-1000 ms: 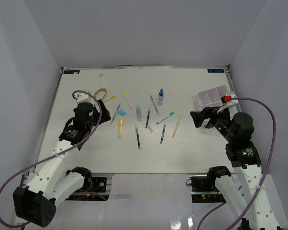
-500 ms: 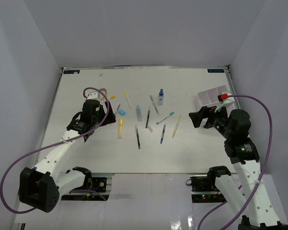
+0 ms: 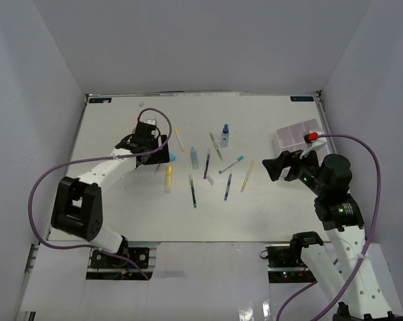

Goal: Sort the stationery into containers
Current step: Pick up the pen from the center of the board.

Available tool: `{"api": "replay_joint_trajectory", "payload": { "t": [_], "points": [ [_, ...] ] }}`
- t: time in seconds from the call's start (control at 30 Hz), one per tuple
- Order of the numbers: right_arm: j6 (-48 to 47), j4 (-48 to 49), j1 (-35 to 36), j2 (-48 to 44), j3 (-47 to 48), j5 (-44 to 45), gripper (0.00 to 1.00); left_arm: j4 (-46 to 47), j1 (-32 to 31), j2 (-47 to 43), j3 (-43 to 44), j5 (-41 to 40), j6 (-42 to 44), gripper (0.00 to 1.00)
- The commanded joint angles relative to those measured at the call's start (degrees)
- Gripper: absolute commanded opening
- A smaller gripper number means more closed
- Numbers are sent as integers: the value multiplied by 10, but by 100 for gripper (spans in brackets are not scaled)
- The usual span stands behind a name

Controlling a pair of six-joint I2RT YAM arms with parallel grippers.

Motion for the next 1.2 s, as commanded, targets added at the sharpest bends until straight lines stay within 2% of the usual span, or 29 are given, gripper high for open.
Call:
{"api": "replay_joint_trajectory", "payload": {
  "t": [0.0, 0.17, 0.5, 0.77, 1.03, 1.17],
  "points": [
    [-6, 24, 3, -13, 0, -27, 91, -7, -2, 35, 30, -8, 30, 95],
    [-9, 29, 5, -26, -7, -30, 91, -7, 5, 112, 63, -17, 45, 89],
    [-22, 29, 14, -62, -22, -4, 92, 15, 25, 193, 73, 8, 66, 60],
    [-27, 29, 17, -77, -30, 10, 92, 16, 34, 202, 72, 27, 68, 38],
    [-29, 28, 18, -80, -33, 12, 92, 16, 34, 190, 71, 41, 83, 0],
    [-28, 22, 18, -70, -28, 7, 93, 18, 34, 166, 71, 30, 92, 0]
  ]
}}
